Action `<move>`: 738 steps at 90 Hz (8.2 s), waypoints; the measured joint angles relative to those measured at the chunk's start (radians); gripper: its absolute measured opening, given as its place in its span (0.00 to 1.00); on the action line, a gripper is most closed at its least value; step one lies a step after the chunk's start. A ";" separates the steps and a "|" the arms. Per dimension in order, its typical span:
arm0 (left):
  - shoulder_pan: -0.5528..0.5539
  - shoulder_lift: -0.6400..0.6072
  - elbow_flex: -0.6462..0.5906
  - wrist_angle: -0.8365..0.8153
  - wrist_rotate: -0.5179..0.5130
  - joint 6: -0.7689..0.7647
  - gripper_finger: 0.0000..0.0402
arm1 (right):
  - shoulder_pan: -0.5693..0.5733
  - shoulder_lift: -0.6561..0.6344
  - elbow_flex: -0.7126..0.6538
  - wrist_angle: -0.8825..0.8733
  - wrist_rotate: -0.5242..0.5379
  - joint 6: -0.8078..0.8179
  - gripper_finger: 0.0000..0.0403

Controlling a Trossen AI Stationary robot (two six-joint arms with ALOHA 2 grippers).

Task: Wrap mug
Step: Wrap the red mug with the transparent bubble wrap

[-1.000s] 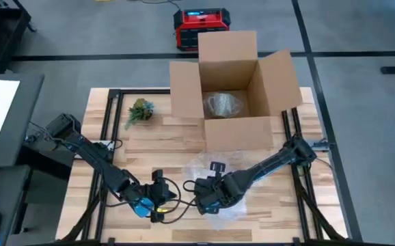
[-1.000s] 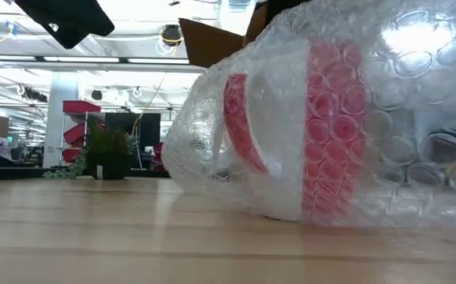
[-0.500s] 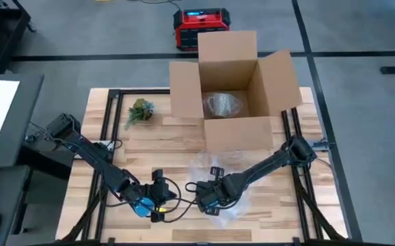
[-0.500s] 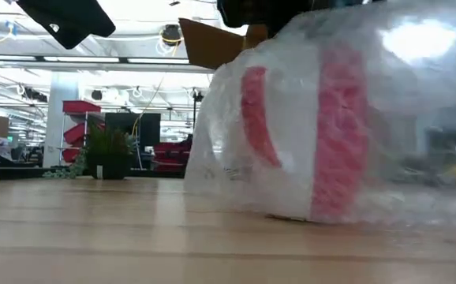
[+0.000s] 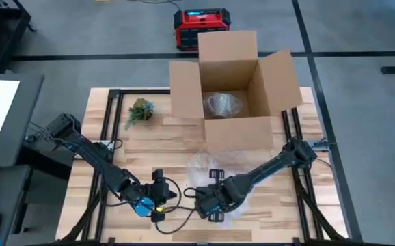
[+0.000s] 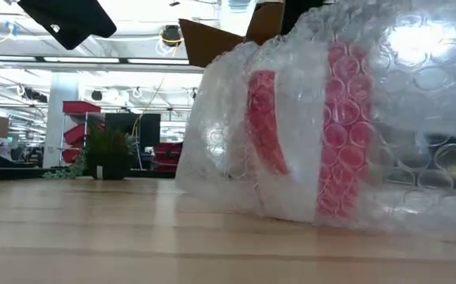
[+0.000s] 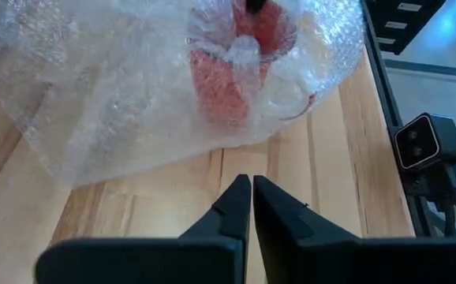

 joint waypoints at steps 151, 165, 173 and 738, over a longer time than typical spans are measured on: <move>0.127 0.116 -0.001 0.213 0.018 0.127 0.00 | -0.091 0.029 -0.268 0.197 -0.107 -0.066 0.00; 0.127 0.116 -0.001 0.212 0.018 0.127 0.00 | -0.122 0.029 -0.293 0.277 -0.165 -0.122 0.00; 0.127 0.116 -0.001 0.210 0.018 0.131 0.00 | -0.126 0.034 -0.261 0.268 -0.163 -0.128 0.00; 0.085 0.096 0.046 -0.014 0.021 -0.003 0.00 | 0.000 -0.174 -0.161 -0.099 0.153 0.294 0.00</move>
